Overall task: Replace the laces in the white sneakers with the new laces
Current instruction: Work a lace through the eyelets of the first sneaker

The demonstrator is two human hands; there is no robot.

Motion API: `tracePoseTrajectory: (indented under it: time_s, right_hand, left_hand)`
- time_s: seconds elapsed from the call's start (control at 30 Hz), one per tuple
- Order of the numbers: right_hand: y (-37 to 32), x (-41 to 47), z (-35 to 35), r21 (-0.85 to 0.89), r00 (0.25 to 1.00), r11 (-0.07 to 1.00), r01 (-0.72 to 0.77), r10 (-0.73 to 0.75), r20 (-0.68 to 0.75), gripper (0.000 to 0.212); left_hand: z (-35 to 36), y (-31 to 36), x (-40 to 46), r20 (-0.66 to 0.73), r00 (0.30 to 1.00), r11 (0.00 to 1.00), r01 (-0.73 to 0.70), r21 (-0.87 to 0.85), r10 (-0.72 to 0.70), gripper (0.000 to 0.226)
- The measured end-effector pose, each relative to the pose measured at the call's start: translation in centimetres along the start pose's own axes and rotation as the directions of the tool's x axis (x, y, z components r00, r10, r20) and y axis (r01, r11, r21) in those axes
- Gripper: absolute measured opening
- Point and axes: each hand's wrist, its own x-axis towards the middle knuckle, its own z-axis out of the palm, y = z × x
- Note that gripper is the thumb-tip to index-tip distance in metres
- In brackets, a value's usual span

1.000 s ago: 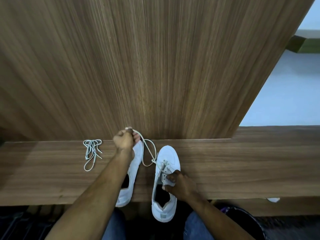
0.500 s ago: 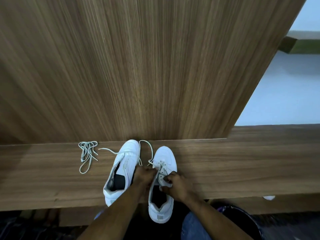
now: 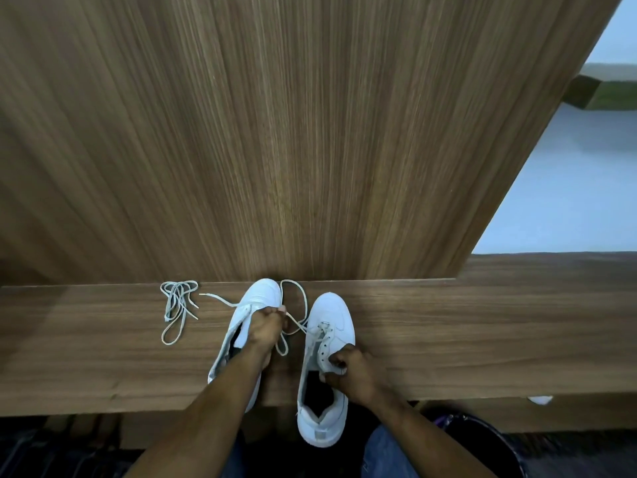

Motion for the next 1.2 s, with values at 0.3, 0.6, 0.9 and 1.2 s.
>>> tracePoseTrajectory:
  time_s: [0.3, 0.6, 0.9, 1.2]
  right_hand:
    - [0.2, 0.1, 0.1, -0.012, 1.0, 1.0, 0.027, -0.027, -0.014, 0.04]
    - [0.0, -0.2, -0.2, 0.001, 1.0, 1.0, 0.02, -0.02, 0.01, 0.048]
    - [-0.3, -0.8, 0.0, 0.046, 0.999, 0.998, -0.048, 0.048, 0.009, 0.056]
    - [-0.4, -0.8, 0.3, 0.035, 0.997, 0.997, -0.064, 0.062, 0.051, 0.042]
  left_hand:
    - [1.8, -2.9, 1.6, 0.264, 0.957, 0.544, -0.287, 0.789, 0.121, 0.035]
    - [0.0, -0.4, 1.4, 0.394, 0.917, 0.667, -0.336, 0.665, 0.069, 0.024]
    - [1.4, -0.6, 0.4, 0.382, 0.922, 0.803, -0.182, 0.568, -0.062, 0.03]
    - [2.2, 1.6, -0.6, 0.311, 0.951, 0.862, -0.157, 0.482, -0.001, 0.019]
